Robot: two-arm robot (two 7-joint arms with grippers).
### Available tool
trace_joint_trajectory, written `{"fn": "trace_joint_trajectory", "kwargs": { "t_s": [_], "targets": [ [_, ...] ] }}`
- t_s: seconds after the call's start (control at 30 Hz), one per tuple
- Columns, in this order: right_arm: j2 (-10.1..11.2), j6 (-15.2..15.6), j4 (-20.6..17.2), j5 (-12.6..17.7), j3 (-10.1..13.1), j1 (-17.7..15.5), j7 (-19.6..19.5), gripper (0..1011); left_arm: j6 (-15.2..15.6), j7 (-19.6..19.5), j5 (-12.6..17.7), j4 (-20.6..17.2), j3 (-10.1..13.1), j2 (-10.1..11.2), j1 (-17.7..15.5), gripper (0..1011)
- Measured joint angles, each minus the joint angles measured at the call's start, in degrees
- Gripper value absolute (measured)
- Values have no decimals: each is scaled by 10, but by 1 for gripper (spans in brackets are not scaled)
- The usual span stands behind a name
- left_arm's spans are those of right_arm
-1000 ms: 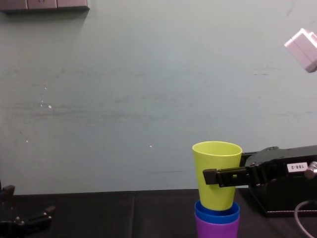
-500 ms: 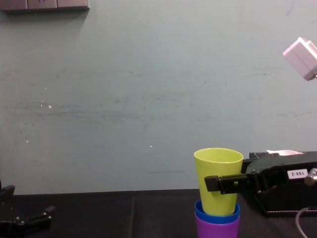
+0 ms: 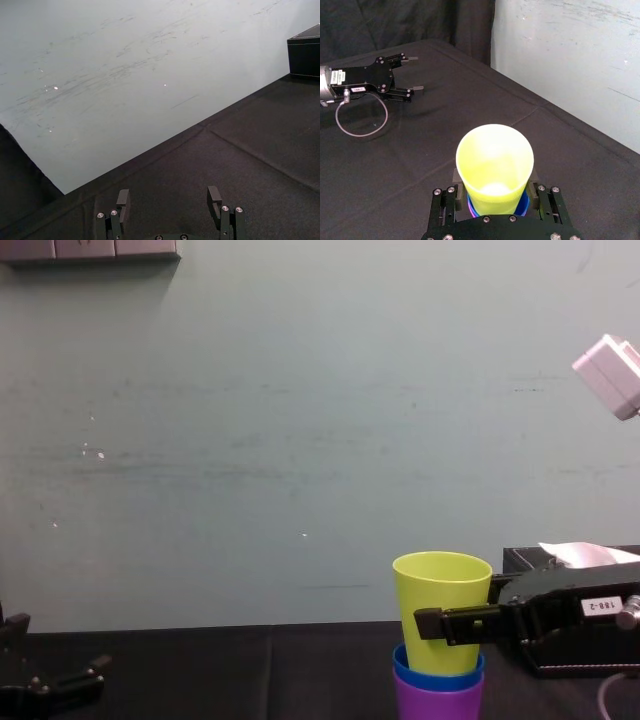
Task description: Stack the three plastic cups sequentially using one hand.
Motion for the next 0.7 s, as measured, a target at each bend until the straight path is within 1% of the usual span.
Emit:
{"fn": "trace_joint_trajectory", "kwargs": {
  "t_s": [0.7],
  "targets": [
    [0,0,-1,1,0,0,0,722,0,0,0,0,0,0,0,1011]
  ]
}}
